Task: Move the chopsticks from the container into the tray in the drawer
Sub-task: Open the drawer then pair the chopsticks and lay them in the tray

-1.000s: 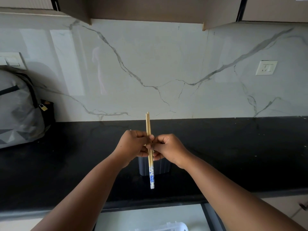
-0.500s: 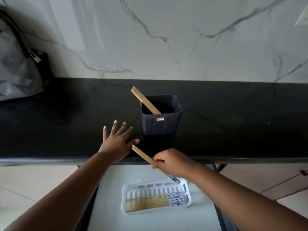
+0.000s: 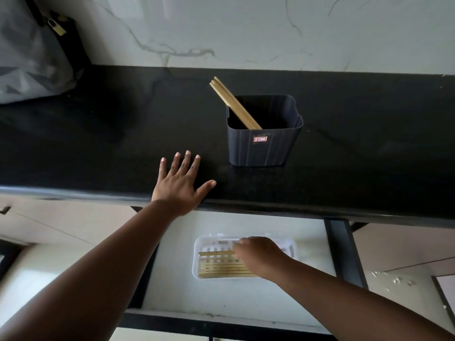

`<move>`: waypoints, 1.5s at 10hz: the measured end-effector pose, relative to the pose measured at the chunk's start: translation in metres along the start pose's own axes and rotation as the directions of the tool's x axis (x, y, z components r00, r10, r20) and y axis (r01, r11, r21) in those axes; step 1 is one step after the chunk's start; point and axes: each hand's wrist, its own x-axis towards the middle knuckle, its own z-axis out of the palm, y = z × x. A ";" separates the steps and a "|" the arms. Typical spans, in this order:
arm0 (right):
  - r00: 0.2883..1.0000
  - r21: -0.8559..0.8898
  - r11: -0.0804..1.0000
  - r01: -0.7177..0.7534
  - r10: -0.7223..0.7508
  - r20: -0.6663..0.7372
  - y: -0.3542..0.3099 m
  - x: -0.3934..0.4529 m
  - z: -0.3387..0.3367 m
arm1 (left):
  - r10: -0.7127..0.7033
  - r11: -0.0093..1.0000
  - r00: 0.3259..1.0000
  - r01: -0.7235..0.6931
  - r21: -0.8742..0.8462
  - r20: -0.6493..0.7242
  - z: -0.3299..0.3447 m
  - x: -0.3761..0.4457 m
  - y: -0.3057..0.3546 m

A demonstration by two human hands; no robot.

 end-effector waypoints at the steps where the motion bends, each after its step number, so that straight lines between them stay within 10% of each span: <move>1: 0.998 0.003 0.999 -0.050 0.050 0.027 0.002 0.007 0.011 | -0.008 1.000 1.000 0.008 -0.016 -0.003 0.000 -0.001 0.000; 9: 0.989 0.062 0.989 -0.131 0.134 -0.057 0.001 0.018 0.026 | -0.007 0.998 1.000 0.006 -0.055 -0.021 -0.001 -0.004 -0.002; 15: 0.966 0.126 0.966 -0.225 0.205 0.159 -0.013 0.007 -0.014 | -0.009 0.998 1.000 0.008 -0.058 -0.022 -0.001 -0.004 -0.003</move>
